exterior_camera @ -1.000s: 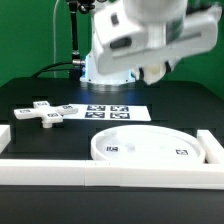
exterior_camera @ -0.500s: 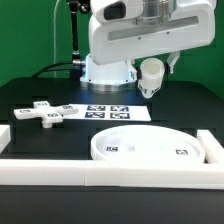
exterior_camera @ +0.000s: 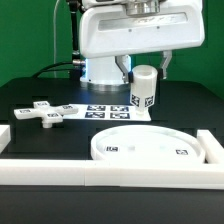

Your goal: Assemble round table

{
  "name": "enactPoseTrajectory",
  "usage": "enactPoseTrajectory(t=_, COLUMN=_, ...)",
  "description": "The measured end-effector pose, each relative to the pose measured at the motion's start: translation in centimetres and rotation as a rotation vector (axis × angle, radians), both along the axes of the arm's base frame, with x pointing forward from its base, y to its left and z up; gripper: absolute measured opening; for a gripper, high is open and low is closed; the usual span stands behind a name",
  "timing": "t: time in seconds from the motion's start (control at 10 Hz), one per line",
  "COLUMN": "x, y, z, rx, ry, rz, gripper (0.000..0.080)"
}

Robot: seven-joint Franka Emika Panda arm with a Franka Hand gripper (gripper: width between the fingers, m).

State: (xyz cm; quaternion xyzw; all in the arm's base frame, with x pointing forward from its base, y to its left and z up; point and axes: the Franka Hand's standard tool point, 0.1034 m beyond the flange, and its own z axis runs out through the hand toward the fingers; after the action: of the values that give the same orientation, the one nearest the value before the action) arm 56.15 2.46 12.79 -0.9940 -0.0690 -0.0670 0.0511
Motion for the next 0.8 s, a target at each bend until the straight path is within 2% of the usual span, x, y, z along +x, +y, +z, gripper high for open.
enactPoseTrajectory(t=0.1, x=0.1, y=-0.3, z=-0.2, rx=-0.011, ry=-0.066, rz=-0.007, gripper=0.0409)
enactPoseTrajectory(t=0.3, x=1.7, y=-0.3, z=-0.1, rx=-0.046, ry=-0.219, rz=0.009, gripper=0.0409)
enactPoseTrajectory(t=0.5, x=1.9, y=0.7, z=-0.1, rx=-0.041, ry=-0.222, rz=0.025, gripper=0.0409)
enactPoseTrajectory(t=0.8, x=1.5, y=0.8, z=-1.1, rx=-0.041, ry=-0.208, rz=0.027, gripper=0.0409)
